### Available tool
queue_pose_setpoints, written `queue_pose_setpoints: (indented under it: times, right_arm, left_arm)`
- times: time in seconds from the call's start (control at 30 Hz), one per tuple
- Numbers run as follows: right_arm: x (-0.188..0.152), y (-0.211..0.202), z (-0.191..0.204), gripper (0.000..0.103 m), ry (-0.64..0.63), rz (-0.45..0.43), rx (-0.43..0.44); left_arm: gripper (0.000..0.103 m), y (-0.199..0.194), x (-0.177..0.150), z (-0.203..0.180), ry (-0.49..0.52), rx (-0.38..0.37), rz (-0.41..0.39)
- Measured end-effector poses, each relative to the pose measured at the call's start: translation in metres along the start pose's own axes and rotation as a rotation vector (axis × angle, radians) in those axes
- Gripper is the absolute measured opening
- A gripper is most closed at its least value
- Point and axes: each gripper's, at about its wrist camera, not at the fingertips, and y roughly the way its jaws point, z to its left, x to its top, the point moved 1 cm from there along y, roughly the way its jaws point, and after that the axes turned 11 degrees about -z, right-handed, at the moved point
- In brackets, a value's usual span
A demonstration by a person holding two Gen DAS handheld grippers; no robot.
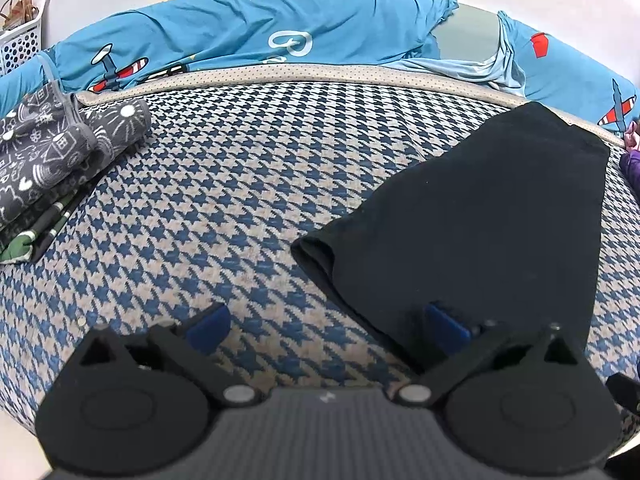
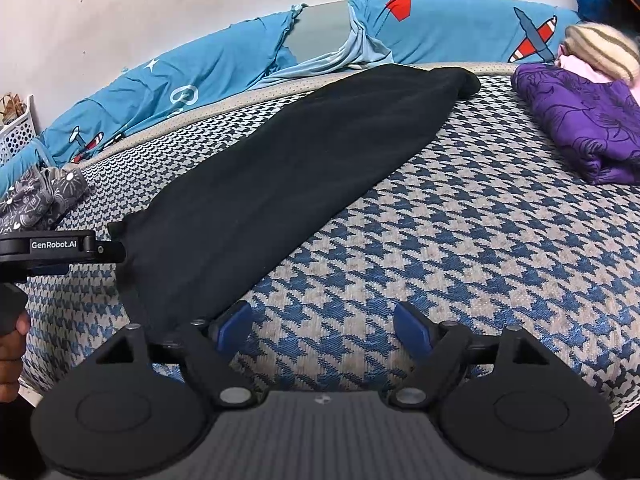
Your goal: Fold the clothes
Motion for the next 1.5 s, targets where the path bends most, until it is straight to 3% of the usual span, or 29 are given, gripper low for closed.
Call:
queue_pose_setpoints:
  times: [1.5]
  right_arm:
    - [-0.0004, -0.0051, 0.0008, 0.082, 0.039, -0.01, -0.002]
  left_arm:
    - [0.103, -0.0025, 0.0021, 0.0018, -0.007, 0.003, -0.019]
